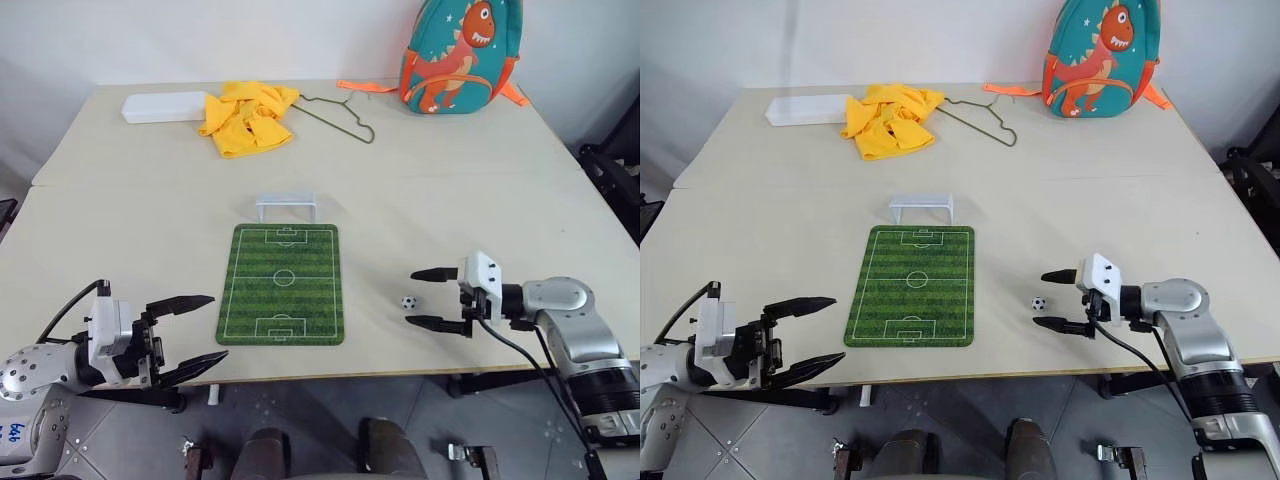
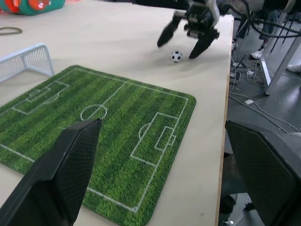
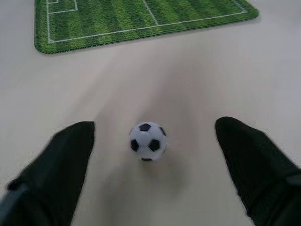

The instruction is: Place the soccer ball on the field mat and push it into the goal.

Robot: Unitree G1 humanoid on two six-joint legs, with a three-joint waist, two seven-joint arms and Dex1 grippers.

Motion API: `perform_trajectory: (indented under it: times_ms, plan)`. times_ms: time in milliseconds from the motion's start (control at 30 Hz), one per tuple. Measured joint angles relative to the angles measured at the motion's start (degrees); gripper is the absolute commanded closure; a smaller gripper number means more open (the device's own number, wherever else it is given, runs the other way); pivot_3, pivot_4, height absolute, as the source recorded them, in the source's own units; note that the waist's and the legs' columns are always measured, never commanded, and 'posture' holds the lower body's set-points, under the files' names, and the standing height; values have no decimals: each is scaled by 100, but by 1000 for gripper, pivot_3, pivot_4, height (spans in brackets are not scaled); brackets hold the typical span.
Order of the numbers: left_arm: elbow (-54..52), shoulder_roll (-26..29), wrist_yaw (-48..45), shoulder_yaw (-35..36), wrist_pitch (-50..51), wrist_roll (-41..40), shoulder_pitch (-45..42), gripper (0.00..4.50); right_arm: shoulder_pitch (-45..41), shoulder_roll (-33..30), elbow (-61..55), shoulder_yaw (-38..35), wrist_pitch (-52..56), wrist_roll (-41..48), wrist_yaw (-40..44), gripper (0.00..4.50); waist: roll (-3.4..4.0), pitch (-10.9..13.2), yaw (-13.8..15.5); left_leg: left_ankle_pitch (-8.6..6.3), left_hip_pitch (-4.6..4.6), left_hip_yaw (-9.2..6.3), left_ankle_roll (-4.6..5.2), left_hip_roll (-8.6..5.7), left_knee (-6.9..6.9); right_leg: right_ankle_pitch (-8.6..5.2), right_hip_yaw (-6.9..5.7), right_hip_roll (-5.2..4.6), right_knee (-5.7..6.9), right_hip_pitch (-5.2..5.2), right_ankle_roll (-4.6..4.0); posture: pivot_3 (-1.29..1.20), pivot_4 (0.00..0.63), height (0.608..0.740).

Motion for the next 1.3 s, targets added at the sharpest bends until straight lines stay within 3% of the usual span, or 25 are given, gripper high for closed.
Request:
perform_trajectory:
  times_ms: [233,500,700,833,900,1300]
  plan:
    - [-13,15,2,5,0,-3,29,0,-115,273,212,100,-117,-145,-29,3659,0,0,-3,-2,0,3,1,3,0,0,-1,2,1,0,0,0,150,740]
    - [39,12,-62,158,-282,2,202,0,-358,648,27,118,-91,323,430,3662,1,1,-37,-12,2,15,-11,27,0,1,-7,17,6,-4,-2,0,150,740]
    - [140,-25,-115,269,-557,89,580,0,-1021,1491,-933,998,612,462,418,3662,2,1,-30,-25,3,16,-26,46,-1,-4,-29,25,25,-24,-19,0,150,740]
    - [166,-237,33,408,-600,109,1056,0,-1201,2311,-951,1993,782,-4,167,3662,-2,-1,-28,-35,-24,31,-22,44,2,-5,-30,17,54,-69,-21,0,150,740]
    - [74,-281,123,491,-605,108,1225,0,-1206,2362,-911,2248,777,-210,106,3662,-5,-3,10,-37,-77,22,-17,38,27,-3,-39,13,69,-107,-23,0,150,740]
    - [-394,-431,410,592,-576,89,1729,0,-1318,2889,-302,2517,728,-841,-552,3662,-15,-9,-49,-38,-61,51,-19,52,26,-4,-65,14,73,-109,-30,0,150,740]
